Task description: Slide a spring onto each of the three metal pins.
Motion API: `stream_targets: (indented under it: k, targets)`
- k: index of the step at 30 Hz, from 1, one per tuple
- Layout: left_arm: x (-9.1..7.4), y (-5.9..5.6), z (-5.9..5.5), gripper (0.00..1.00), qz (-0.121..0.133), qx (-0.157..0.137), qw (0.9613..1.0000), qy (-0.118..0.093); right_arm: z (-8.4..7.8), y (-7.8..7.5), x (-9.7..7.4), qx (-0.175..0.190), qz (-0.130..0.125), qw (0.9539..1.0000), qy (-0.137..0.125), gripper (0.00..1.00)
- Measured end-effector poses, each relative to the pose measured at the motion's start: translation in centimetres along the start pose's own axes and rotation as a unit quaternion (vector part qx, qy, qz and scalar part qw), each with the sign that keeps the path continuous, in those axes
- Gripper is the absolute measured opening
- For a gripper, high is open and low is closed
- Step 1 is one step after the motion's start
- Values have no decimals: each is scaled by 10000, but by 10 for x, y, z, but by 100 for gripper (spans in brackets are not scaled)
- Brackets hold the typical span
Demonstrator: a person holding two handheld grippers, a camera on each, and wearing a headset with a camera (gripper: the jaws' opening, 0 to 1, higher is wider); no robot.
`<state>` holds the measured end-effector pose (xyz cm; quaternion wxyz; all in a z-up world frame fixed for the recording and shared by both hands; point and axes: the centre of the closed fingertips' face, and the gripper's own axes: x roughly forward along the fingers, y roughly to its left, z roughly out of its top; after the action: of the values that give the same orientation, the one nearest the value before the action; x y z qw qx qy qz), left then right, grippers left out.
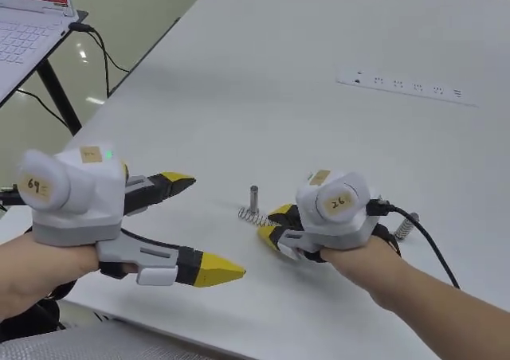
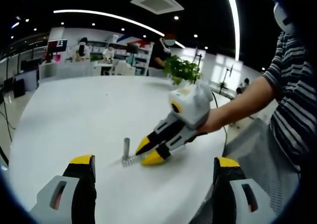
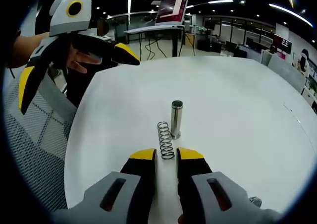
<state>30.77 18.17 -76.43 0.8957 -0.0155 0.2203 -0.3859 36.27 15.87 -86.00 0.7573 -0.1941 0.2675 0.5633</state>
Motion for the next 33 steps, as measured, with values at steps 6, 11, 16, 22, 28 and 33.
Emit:
stream_targets:
  k: [6,11,16,22,28,33]
  targets:
    - [1,-2,-3,96,-43,20,10000,82,3,0,-4,-140,11,9999,-86,8]
    - [3,-3,-2,96,-46,-11,10000,52,7,8,-21,-248,142,9994,-194,7]
    - [11,-10,-4,95,-150,-6,9998,90,7,12,-39,-270,248,9989,-290,7]
    - [17,-20,-9,94,-325,-42,9993,167,7,16,-60,-298,308,9983,-403,7]
    - [18,-27,-9,90,-588,41,9977,331,5,19,-81,-425,374,9975,-420,7]
    - [21,-25,-1,88,-704,160,9967,365,0,20,-95,-526,383,9970,-420,7]
